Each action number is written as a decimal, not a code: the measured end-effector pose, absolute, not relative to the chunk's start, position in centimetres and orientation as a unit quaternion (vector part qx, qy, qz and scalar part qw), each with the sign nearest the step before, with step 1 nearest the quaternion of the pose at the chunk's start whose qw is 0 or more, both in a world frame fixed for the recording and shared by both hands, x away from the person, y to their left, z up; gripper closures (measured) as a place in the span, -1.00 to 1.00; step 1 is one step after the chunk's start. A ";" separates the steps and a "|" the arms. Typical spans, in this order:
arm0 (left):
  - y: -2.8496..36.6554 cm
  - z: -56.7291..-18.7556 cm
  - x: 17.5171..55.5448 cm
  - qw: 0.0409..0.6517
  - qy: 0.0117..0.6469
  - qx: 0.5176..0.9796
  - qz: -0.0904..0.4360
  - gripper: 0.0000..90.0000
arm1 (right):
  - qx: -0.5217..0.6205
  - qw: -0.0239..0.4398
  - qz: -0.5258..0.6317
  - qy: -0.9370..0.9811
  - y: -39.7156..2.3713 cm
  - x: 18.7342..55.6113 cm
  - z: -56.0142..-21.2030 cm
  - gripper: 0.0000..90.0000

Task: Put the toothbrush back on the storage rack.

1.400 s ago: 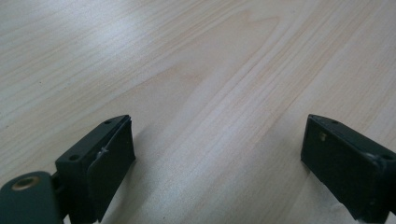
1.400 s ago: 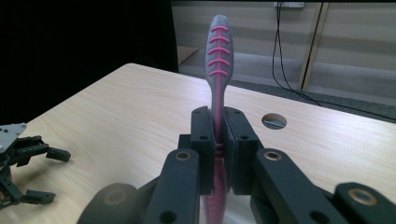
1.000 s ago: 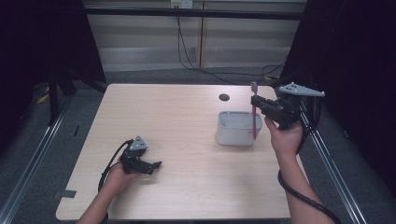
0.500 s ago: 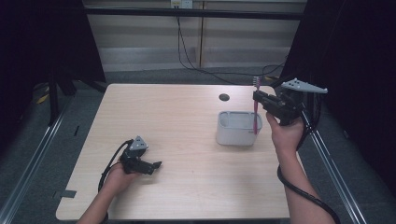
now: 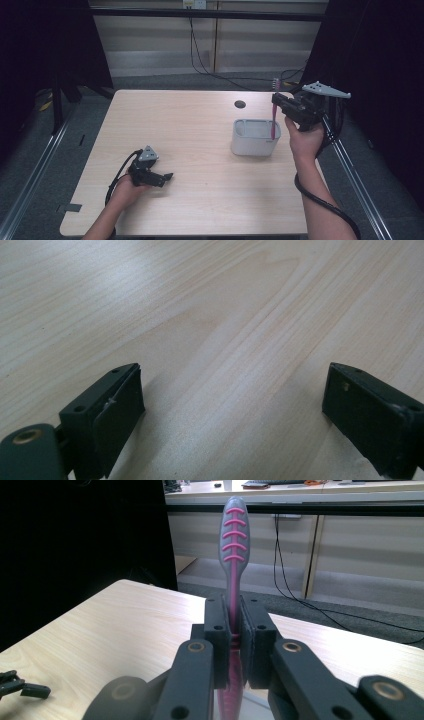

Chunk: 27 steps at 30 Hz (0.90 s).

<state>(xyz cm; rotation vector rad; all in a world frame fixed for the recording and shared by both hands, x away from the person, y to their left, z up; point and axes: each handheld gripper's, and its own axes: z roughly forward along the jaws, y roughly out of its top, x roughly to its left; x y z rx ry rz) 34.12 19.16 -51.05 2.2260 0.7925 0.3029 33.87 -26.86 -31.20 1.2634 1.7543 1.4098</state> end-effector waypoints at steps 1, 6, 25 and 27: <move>19.2 -51.0 34.1 0.371 0.309 0.868 0.118 -0.80 | 0.471 0.279 0.526 0.651 -27.0 33.9 -31.2 0.86; 19.1 -51.1 34.1 0.373 0.311 0.866 0.118 -0.80 | 0.475 0.280 0.525 0.648 -27.2 34.1 -31.3 0.86; 19.1 -51.1 34.1 0.373 0.311 0.866 0.118 -0.80 | 0.480 0.292 0.514 0.648 -27.3 34.9 -31.7 0.86; 19.1 -51.1 34.1 0.373 0.311 0.866 0.118 -0.80 | 0.479 0.292 0.514 0.649 -27.3 35.0 -31.7 0.86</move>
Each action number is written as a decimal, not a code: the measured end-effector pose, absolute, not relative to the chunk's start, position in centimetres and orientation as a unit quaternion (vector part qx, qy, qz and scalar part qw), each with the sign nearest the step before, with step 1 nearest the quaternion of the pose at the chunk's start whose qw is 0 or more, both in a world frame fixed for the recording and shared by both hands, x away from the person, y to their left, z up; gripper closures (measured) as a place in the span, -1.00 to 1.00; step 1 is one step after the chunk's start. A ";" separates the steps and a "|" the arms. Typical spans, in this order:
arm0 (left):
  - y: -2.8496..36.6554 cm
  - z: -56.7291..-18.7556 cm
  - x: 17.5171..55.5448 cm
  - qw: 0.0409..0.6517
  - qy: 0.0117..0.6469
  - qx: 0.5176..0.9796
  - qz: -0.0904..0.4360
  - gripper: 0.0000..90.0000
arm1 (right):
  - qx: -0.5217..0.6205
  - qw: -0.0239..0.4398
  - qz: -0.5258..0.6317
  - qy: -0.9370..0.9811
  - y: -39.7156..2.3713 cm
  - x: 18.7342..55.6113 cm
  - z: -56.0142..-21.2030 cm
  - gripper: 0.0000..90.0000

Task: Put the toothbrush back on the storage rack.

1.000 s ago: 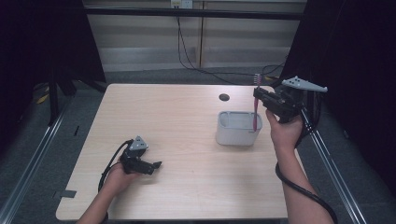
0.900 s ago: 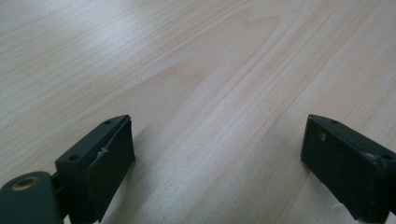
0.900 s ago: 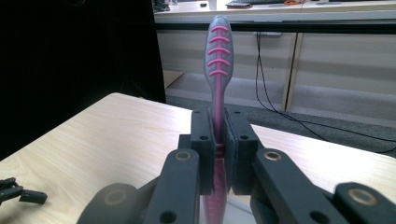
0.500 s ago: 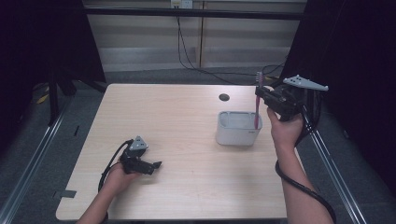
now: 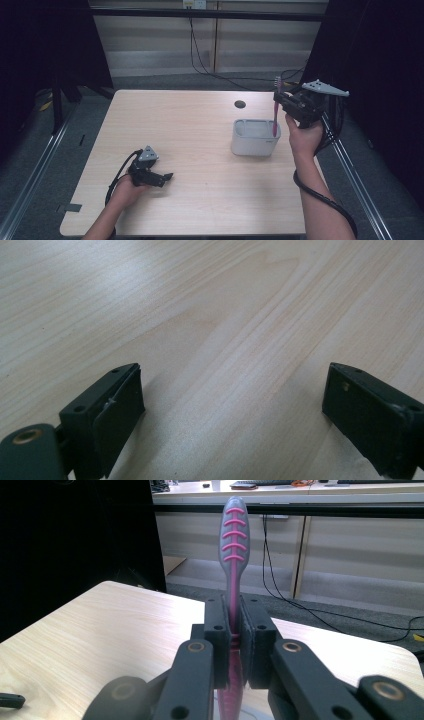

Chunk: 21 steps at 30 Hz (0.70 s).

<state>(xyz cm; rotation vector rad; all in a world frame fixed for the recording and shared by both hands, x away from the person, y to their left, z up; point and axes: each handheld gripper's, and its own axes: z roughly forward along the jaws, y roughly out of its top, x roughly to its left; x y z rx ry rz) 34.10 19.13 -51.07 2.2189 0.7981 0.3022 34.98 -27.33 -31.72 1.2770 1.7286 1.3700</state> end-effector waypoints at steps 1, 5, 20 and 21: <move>19.1 -51.1 34.1 0.373 0.311 0.866 0.118 -0.80 | 0.480 0.292 0.515 0.648 -27.3 35.1 -31.8 0.86; 19.2 -51.0 34.1 0.371 0.309 0.868 0.118 -0.80 | 0.480 0.293 0.510 0.650 -27.2 35.3 -32.2 0.86; 19.2 -51.0 34.1 0.371 0.309 0.868 0.118 -0.80 | 0.487 0.298 0.508 0.645 -27.7 36.3 -33.2 0.85; 19.2 -51.0 34.1 0.371 0.309 0.868 0.118 -0.80 | 0.488 0.296 0.508 0.645 -27.7 36.3 -33.2 0.85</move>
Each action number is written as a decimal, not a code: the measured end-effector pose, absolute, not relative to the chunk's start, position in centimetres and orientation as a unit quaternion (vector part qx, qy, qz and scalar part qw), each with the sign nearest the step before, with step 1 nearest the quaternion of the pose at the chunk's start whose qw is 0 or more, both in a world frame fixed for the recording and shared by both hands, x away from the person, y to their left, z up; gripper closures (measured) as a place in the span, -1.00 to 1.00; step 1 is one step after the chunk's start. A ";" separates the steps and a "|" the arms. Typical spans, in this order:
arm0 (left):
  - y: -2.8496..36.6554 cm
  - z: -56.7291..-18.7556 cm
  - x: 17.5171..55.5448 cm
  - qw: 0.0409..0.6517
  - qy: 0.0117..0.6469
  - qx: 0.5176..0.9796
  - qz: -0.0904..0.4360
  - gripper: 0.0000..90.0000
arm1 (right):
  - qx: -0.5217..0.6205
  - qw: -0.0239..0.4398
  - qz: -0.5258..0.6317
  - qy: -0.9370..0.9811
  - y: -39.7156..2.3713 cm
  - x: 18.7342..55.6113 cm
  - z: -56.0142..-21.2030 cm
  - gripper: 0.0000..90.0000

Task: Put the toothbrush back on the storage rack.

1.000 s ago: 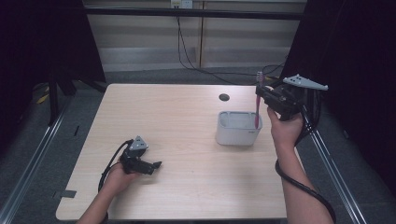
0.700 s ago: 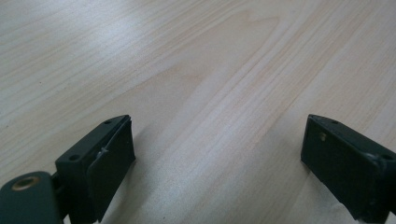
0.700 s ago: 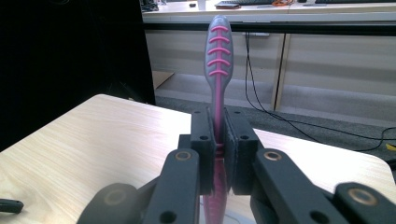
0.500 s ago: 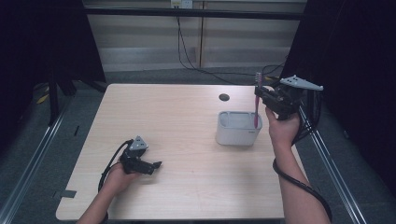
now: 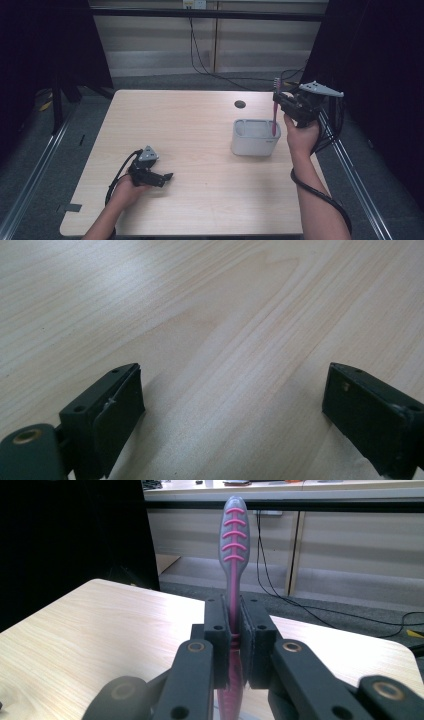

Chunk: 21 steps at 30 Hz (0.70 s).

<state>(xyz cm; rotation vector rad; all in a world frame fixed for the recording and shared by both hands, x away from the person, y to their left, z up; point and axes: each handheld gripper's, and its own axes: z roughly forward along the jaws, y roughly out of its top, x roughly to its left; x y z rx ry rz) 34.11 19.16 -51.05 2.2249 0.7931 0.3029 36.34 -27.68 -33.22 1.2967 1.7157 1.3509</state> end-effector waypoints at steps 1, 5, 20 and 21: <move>19.2 -51.1 34.1 0.371 0.309 0.868 0.118 -0.80 | 0.487 0.297 0.506 0.648 -27.7 36.5 -33.3 0.85; 19.2 -51.1 34.1 0.371 0.309 0.868 0.118 -0.80 | 0.487 0.299 0.505 0.647 -27.8 36.8 -33.4 0.85; 19.2 -51.0 34.1 0.371 0.309 0.868 0.118 -0.80 | 0.491 0.298 0.505 0.645 -28.1 37.2 -34.2 0.85; 19.2 -51.0 34.1 0.371 0.309 0.868 0.118 -0.80 | 0.489 0.299 0.504 0.646 -28.1 37.1 -34.3 0.85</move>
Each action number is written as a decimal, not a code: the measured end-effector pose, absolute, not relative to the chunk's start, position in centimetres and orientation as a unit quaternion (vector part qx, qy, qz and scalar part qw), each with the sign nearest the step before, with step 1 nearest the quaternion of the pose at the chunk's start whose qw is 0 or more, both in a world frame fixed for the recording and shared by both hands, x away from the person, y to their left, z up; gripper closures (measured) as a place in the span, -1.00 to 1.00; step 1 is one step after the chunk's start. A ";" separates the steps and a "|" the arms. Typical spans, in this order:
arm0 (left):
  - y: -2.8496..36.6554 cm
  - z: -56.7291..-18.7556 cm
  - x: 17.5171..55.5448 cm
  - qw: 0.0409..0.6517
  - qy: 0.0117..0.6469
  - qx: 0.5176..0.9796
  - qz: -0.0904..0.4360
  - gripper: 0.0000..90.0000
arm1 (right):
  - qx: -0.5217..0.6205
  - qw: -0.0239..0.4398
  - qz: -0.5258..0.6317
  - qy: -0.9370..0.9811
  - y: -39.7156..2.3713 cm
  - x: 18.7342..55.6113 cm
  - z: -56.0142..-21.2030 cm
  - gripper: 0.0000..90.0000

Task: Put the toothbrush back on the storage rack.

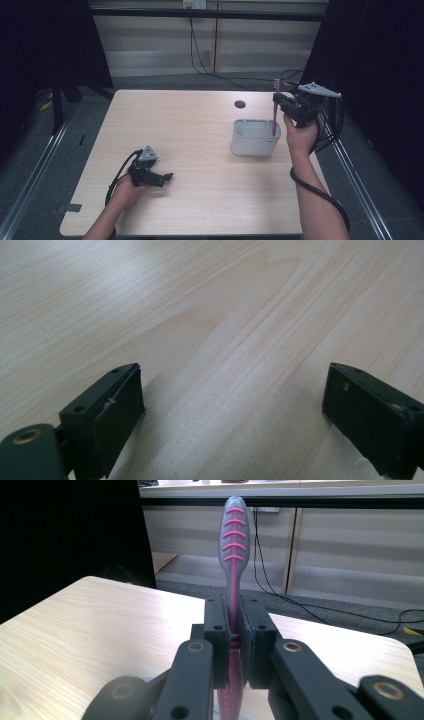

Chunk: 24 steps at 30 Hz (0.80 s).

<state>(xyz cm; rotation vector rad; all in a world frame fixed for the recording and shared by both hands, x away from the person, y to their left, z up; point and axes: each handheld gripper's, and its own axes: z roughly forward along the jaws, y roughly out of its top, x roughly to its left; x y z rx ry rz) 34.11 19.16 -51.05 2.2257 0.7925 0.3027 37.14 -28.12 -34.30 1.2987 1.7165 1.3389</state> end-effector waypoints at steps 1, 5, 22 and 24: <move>19.2 -51.0 34.1 0.371 0.309 0.868 0.118 -0.80 | 0.490 0.300 0.504 0.645 -28.2 37.1 -34.4 0.85; 19.2 -51.0 34.1 0.371 0.309 0.868 0.118 -0.80 | 0.492 0.299 0.505 0.643 -28.2 37.0 -34.7 0.85; 19.2 -51.0 34.1 0.371 0.310 0.868 0.117 -0.80 | 0.496 0.299 0.503 0.642 -28.5 36.9 -35.8 0.85; 19.2 -51.0 34.1 0.370 0.310 0.868 0.118 -0.80 | 0.497 0.298 0.504 0.641 -28.6 36.9 -35.8 0.85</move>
